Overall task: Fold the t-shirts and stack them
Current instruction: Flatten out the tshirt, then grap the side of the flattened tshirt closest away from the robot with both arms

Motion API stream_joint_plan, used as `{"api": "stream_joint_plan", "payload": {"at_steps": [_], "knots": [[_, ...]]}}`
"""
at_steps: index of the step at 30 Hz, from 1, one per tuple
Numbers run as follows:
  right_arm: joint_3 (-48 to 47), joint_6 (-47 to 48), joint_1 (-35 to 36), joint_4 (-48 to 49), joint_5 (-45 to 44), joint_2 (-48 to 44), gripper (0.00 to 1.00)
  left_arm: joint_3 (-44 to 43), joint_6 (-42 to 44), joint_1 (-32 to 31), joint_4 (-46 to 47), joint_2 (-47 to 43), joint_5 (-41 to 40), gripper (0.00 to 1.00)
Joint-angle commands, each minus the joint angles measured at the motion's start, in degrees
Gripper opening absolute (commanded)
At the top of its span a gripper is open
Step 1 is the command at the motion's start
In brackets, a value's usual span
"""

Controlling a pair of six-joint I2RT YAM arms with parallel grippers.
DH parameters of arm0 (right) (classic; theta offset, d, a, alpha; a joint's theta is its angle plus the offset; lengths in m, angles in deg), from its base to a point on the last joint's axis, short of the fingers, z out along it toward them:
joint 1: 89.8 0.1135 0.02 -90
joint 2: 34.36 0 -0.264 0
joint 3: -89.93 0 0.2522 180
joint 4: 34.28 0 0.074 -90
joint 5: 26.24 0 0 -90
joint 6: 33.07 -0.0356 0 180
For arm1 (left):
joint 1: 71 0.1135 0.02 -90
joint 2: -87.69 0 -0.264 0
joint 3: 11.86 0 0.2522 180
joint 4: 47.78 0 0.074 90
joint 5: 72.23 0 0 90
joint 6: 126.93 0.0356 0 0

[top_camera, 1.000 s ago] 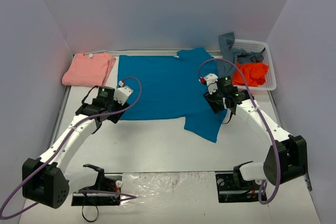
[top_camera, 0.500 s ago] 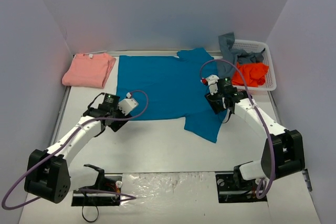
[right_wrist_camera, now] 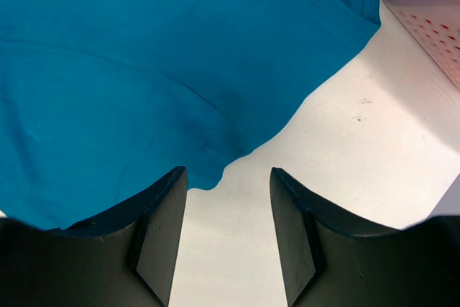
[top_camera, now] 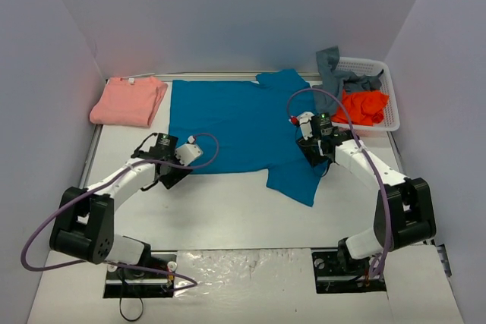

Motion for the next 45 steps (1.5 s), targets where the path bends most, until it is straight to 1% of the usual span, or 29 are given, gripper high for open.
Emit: {"api": "stream_joint_plan", "payload": {"at_steps": [1,4,10,20,25,29,37,45], "knots": [[0.08,-0.08,-0.15,-0.23,-2.05,0.65,0.46,-2.24,1.9,1.76,2.62,1.2,0.86,0.6],[0.08,-0.08,-0.32,-0.14,-2.22,1.0,0.46,-3.21,2.07,4.05,2.71,2.78,3.67,0.6],[-0.01,-0.08,-0.76,-0.06,-3.19,1.61,0.45,-4.26,2.6,6.33,3.85,5.59,5.87,0.6],[0.25,0.0,-1.2,0.12,-3.98,1.88,0.45,-6.9,2.33,7.74,4.38,11.04,9.21,0.59],[0.34,0.09,-1.29,0.21,-4.16,2.23,0.45,-8.22,2.34,8.45,3.41,12.36,9.66,0.54],[0.43,0.18,-1.29,0.21,-4.33,2.32,0.45,-8.75,3.04,9.24,1.39,12.63,10.62,0.44],[0.52,0.36,-1.29,0.21,-4.51,2.32,0.45,-6.99,4.09,9.85,0.6,10.78,10.89,0.42],[0.69,0.36,-1.29,0.12,-4.25,1.88,0.46,-7.43,4.27,9.94,-1.07,12.45,11.94,0.27]]}}
